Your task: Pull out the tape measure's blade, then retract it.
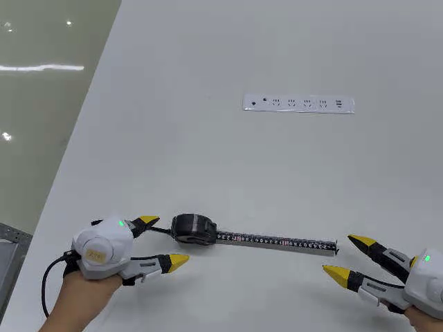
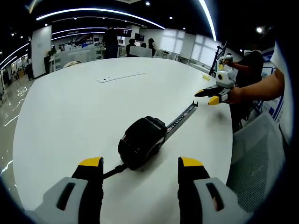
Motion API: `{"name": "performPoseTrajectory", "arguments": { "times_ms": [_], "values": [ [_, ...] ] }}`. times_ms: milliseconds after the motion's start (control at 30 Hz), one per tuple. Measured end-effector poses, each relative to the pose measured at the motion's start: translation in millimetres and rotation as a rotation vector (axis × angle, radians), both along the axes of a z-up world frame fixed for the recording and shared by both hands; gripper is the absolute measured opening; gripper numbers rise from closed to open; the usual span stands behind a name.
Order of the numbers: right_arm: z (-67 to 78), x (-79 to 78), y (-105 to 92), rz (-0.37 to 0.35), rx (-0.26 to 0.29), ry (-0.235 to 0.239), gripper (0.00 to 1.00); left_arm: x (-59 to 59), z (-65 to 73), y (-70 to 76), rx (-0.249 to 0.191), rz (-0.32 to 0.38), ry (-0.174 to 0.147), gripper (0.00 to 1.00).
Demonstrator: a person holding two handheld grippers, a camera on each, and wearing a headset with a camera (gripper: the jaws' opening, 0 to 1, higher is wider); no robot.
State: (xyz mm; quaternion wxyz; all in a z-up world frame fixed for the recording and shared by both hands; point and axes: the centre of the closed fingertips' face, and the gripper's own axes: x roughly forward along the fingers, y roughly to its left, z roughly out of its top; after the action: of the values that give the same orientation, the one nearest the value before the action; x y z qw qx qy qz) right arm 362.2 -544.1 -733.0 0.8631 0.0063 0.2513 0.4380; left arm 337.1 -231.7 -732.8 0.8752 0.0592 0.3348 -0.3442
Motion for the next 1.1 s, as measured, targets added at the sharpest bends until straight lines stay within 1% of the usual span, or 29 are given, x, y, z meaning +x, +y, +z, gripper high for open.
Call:
{"name": "performPoseTrajectory", "arguments": {
  "times_ms": [133,233,300,333,433,533,700,800,867,967,1100],
  "values": [
    [2.9,-4.4,-0.4,-0.015,0.005,-0.004,0.55,-7.3,0.5,0.4,-0.006,0.027,0.003,0.63],
    [7.8,-8.7,-0.3,-0.029,0.006,-0.008,0.55,-12.1,2.2,1.4,-0.003,0.040,-0.005,0.63],
    [9.9,-10.0,-1.7,-0.039,0.003,-0.014,0.55,-13.7,4.9,1.5,-0.020,0.055,-0.005,0.63],
    [11.6,-11.0,-2.9,-0.049,0.004,-0.018,0.55,-13.7,8.2,1.6,-0.032,0.066,-0.013,0.63],
    [15.2,-14.3,-4.4,-0.066,0.004,-0.027,0.55,-16.7,10.5,3.3,-0.036,0.082,-0.015,0.64],
    [16.6,-19.4,-3.1,-0.069,-0.005,-0.038,0.55,-20.1,14.0,2.6,-0.053,0.094,-0.013,0.64],
    [19.4,-24.1,-4.5,-0.088,0.002,-0.047,0.54,-28.1,14.4,4.0,-0.056,0.105,-0.009,0.64],
    [22.0,-26.2,-5.4,-0.100,0.003,-0.052,0.54,-32.5,17.3,4.3,-0.066,0.116,-0.006,0.64],
    [24.8,-28.6,-4.4,-0.104,0.000,-0.056,0.54,-36.0,16.8,6.1,-0.060,0.119,-0.008,0.64],
    [27.1,-32.2,-5.2,-0.113,-0.002,-0.066,0.54,-40.4,18.6,7.9,-0.065,0.131,-0.010,0.64],
    [29.8,-37.4,-5.8,-0.125,-0.006,-0.075,0.54,-45.3,18.8,11.9,-0.059,0.147,-0.011,0.65]
  ]
}}
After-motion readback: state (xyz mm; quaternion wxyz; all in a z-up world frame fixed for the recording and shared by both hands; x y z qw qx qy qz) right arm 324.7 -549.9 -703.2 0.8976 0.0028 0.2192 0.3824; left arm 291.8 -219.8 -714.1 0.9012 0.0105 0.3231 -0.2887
